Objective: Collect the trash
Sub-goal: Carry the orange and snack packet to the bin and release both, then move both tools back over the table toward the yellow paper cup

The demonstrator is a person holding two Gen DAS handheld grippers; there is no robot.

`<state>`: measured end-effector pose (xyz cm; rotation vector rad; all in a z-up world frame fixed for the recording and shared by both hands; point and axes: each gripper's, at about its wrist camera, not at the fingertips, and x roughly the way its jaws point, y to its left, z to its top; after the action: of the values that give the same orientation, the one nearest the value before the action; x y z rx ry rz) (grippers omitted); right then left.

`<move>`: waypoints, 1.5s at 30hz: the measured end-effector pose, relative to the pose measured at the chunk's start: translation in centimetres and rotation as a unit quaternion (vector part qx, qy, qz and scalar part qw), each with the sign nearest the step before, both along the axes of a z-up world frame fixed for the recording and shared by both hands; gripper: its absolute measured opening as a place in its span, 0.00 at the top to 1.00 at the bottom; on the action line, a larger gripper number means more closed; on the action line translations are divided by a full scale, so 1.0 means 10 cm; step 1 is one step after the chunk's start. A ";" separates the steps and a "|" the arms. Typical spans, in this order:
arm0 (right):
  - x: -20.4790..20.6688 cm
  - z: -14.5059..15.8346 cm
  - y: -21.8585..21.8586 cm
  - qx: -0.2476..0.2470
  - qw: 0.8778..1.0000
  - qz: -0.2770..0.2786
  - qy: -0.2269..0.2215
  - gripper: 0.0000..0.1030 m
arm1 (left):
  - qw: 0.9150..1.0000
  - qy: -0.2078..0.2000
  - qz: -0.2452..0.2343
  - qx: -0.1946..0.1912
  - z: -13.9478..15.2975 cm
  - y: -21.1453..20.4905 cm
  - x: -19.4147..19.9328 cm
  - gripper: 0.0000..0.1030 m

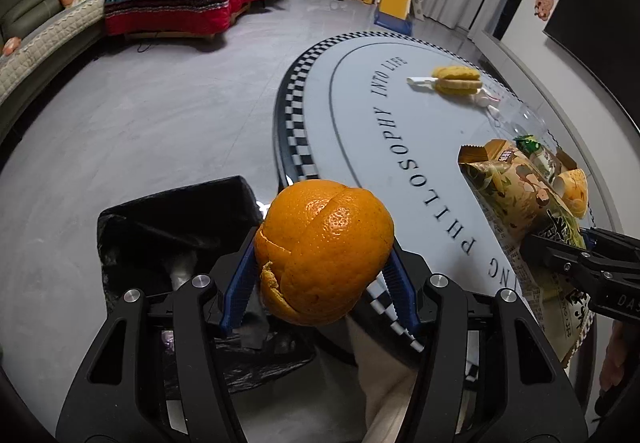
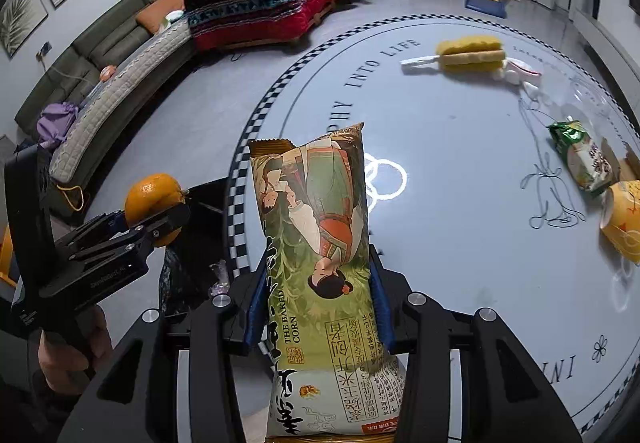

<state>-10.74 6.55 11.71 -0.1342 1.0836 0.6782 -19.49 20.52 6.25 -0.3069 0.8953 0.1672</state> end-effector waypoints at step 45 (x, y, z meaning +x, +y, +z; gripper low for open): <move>-0.56 -0.39 1.46 0.026 0.994 0.102 0.036 0.34 | 0.982 0.044 0.185 -0.001 -0.56 1.35 -1.11 0.06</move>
<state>-16.37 21.12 7.82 -0.1783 1.1307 0.8994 -30.64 33.98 0.60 -0.4696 0.9193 0.5261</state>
